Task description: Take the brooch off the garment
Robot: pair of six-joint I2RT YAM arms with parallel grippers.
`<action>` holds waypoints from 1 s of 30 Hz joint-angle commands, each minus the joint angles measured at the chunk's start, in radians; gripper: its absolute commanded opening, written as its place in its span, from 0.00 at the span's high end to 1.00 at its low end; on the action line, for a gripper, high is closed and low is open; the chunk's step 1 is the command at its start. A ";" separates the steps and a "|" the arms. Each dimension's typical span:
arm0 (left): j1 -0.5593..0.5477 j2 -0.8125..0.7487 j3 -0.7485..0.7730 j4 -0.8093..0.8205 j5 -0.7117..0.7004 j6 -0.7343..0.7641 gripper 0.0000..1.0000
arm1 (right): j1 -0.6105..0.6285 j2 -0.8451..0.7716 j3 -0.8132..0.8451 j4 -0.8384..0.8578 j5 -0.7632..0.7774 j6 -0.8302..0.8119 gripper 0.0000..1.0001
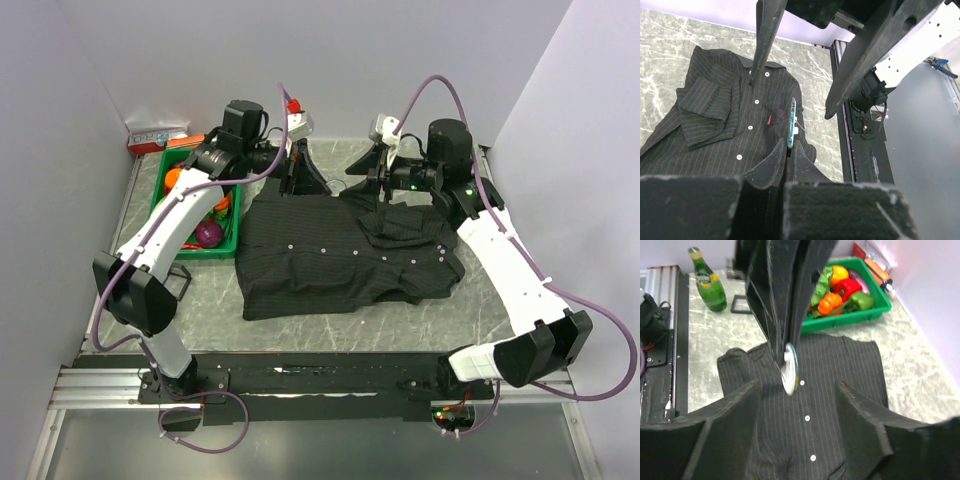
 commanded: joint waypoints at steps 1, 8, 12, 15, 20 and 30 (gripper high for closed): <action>-0.011 0.010 0.064 0.000 0.023 0.042 0.99 | 0.005 0.019 0.064 0.028 -0.059 0.016 0.39; -0.016 0.012 0.065 0.008 0.029 0.030 0.99 | 0.007 0.016 0.052 0.015 -0.040 0.007 0.42; -0.020 0.009 0.064 0.008 0.024 0.030 0.99 | 0.008 0.016 0.049 0.010 -0.047 0.004 0.45; -0.025 0.006 0.065 0.008 0.021 0.032 0.99 | 0.011 0.019 0.052 -0.001 -0.040 -0.004 0.49; -0.031 0.004 0.066 0.005 0.012 0.035 0.99 | 0.016 0.028 0.058 -0.016 -0.030 -0.021 0.52; -0.033 -0.005 0.057 -0.010 0.000 0.052 0.99 | 0.014 0.024 0.049 -0.044 -0.088 -0.056 0.48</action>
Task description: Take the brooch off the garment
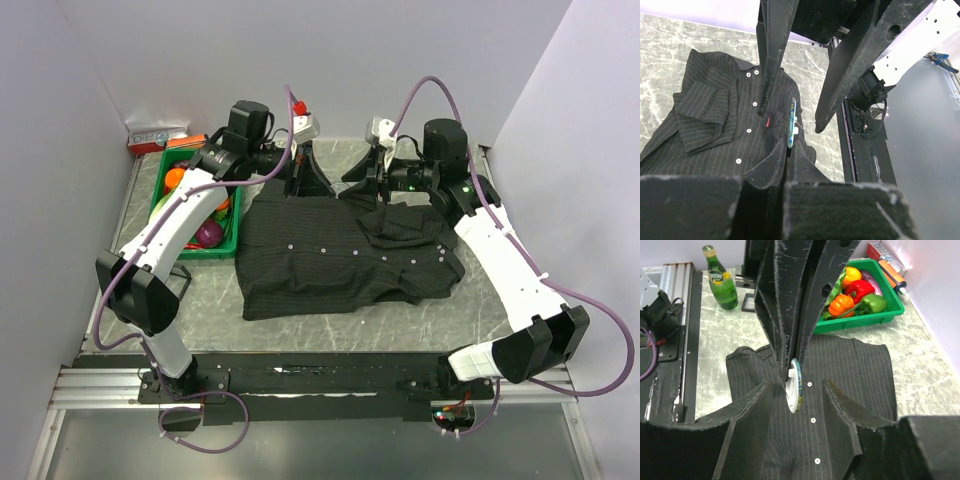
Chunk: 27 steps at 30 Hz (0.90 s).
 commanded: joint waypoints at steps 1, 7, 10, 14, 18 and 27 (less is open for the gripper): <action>-0.005 -0.020 0.033 0.003 0.007 0.029 0.99 | 0.009 -0.003 0.028 -0.022 -0.034 -0.037 0.48; -0.005 -0.025 0.028 0.008 0.009 0.023 0.99 | 0.009 -0.004 0.022 -0.030 -0.001 -0.051 0.50; -0.008 -0.028 0.027 0.006 0.010 0.023 0.99 | 0.011 -0.004 0.015 -0.024 0.010 -0.043 0.51; -0.012 -0.028 0.025 0.006 0.009 0.023 0.99 | 0.011 0.001 0.002 -0.010 0.021 -0.023 0.53; -0.017 -0.025 0.027 0.000 0.004 0.032 0.99 | 0.011 0.010 -0.001 -0.001 0.032 -0.003 0.54; -0.018 -0.023 0.031 -0.008 -0.004 0.046 0.99 | 0.009 0.037 0.007 0.004 0.081 0.011 0.60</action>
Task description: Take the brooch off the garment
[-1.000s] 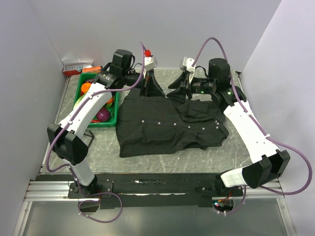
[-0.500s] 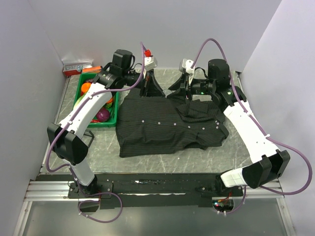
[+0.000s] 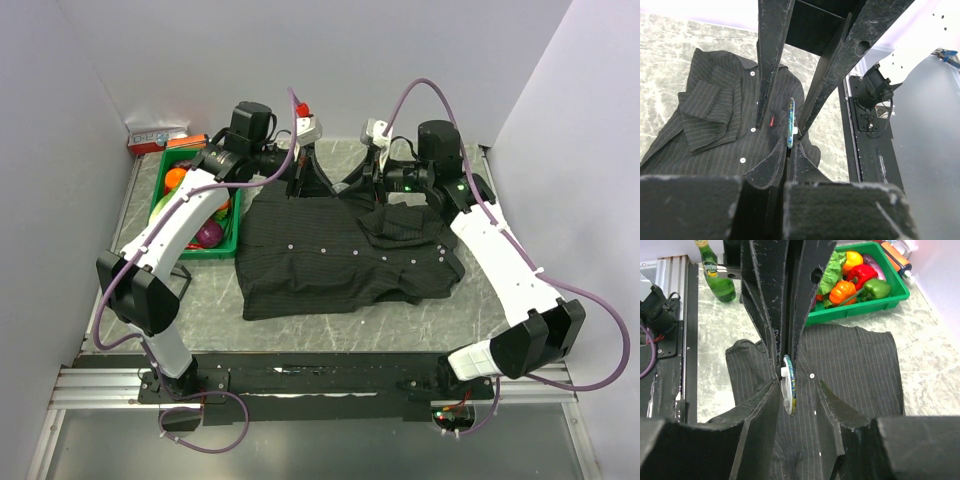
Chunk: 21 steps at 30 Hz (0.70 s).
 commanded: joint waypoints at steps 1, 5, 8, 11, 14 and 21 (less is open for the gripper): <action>-0.006 -0.022 0.033 -0.009 0.017 0.033 0.99 | 0.003 0.016 0.010 0.039 0.053 0.017 0.60; -0.006 -0.019 0.037 -0.021 0.009 0.050 0.99 | -0.004 0.023 0.011 0.057 0.068 0.053 0.61; -0.006 -0.017 0.042 -0.033 0.005 0.072 0.99 | -0.020 0.038 0.019 0.062 0.062 0.078 0.61; -0.015 -0.014 0.066 -0.088 -0.023 0.139 0.99 | -0.027 0.056 0.025 0.068 0.059 0.103 0.61; -0.037 -0.016 0.088 -0.160 -0.074 0.246 0.99 | -0.044 0.072 0.023 0.093 0.057 0.153 0.62; -0.061 -0.020 0.093 -0.228 -0.140 0.346 0.99 | -0.106 0.108 0.030 0.165 0.054 0.299 0.63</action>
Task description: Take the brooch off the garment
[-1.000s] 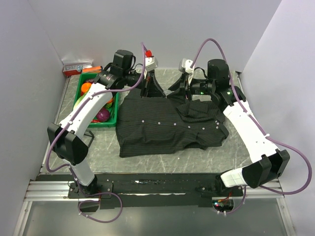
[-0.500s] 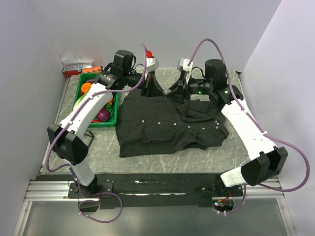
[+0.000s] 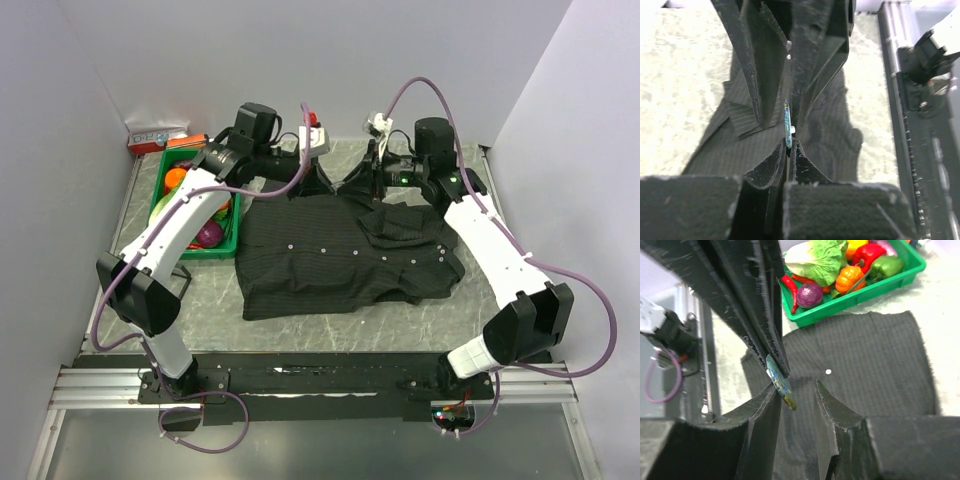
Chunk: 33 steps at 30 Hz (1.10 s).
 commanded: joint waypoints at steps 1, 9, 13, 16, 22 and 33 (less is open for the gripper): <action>-0.039 -0.021 0.047 -0.111 0.012 0.125 0.99 | -0.077 0.037 0.027 0.151 0.049 0.133 0.63; -0.039 -0.022 -0.002 -0.039 -0.118 0.033 0.99 | -0.176 0.012 -0.026 0.311 -0.220 0.287 0.50; -0.030 -0.015 -0.010 -0.016 -0.150 0.009 0.99 | -0.177 -0.034 -0.035 0.196 -0.296 0.171 0.35; -0.011 -0.013 0.000 -0.019 -0.176 0.012 0.99 | -0.176 -0.057 -0.003 -0.016 -0.278 -0.046 0.31; 0.099 -0.027 0.094 -0.180 -0.317 0.111 0.99 | -0.176 -0.117 -0.072 -0.136 -0.118 -0.179 0.26; 0.352 -0.171 0.012 -0.459 -0.803 0.347 0.99 | -0.176 -0.098 -0.107 -0.160 -0.031 -0.165 0.20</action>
